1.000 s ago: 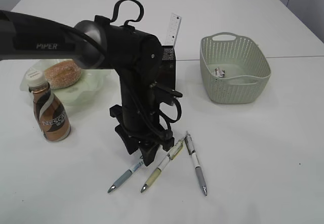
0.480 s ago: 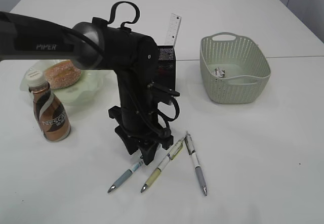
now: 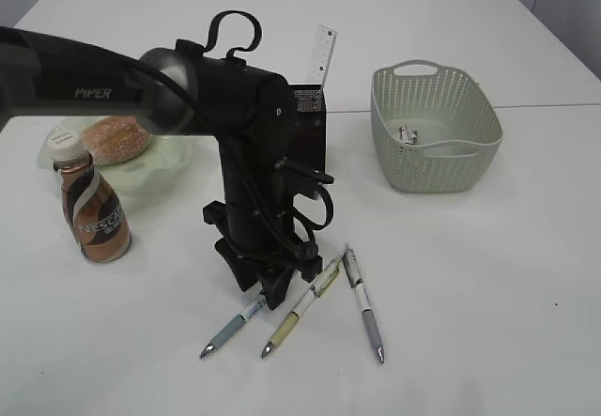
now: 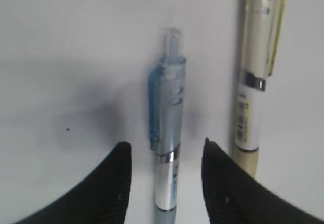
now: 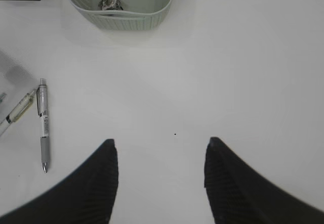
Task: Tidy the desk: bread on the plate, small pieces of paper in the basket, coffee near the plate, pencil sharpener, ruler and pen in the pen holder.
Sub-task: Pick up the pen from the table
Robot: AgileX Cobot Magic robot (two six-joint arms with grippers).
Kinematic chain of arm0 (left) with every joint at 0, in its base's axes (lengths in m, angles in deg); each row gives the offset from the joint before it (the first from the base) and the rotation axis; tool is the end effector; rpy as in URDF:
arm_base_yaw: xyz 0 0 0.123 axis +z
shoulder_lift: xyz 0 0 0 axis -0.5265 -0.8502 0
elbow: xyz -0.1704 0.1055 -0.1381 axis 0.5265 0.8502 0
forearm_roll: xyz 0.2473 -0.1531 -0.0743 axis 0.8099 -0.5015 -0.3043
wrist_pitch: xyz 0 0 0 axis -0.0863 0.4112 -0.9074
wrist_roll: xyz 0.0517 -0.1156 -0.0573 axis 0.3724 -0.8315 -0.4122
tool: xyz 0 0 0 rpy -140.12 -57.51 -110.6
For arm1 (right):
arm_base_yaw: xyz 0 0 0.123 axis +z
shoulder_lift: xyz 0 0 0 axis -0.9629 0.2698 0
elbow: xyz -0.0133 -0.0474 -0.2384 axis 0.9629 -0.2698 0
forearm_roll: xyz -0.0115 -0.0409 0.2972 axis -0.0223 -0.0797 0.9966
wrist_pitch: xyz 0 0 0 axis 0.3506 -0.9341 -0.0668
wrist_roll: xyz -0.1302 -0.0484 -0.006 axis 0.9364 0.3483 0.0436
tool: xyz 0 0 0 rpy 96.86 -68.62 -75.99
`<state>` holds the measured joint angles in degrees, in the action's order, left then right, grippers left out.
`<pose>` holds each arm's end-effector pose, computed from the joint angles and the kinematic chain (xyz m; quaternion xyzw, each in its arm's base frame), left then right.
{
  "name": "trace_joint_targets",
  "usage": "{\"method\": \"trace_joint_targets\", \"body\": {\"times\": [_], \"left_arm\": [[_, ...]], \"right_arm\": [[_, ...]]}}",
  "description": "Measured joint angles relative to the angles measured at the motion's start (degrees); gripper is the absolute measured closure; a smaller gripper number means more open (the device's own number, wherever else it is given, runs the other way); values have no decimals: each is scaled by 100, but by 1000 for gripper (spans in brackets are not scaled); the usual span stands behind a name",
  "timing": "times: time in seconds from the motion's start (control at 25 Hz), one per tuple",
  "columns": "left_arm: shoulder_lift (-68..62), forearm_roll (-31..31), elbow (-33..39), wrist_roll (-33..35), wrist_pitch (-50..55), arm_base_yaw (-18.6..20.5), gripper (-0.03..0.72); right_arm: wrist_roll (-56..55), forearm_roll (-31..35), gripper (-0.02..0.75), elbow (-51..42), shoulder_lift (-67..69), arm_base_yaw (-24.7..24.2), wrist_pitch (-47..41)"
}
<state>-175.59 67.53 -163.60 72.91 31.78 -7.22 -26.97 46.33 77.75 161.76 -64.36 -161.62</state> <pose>0.3424 -0.2905 0.0047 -0.3149 -0.9478 0.0233 0.0445 0.3280 0.0403 0.3174 -0.0078 0.9664 -0.0224 0.2558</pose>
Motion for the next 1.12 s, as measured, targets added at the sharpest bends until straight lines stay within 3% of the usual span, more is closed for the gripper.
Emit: {"method": "trace_joint_targets", "body": {"times": [0.44,0.72,1.12], "left_arm": [[-113,-30,0,0,0,0,381],[-115,-67,0,0,0,0,602],[-52,-198,0,0,-39,0,612]], "right_arm": [[0,-4,333,0,0,0,0],[0,-27,332,0,0,0,0],[0,-64,332,0,0,0,0]]}}
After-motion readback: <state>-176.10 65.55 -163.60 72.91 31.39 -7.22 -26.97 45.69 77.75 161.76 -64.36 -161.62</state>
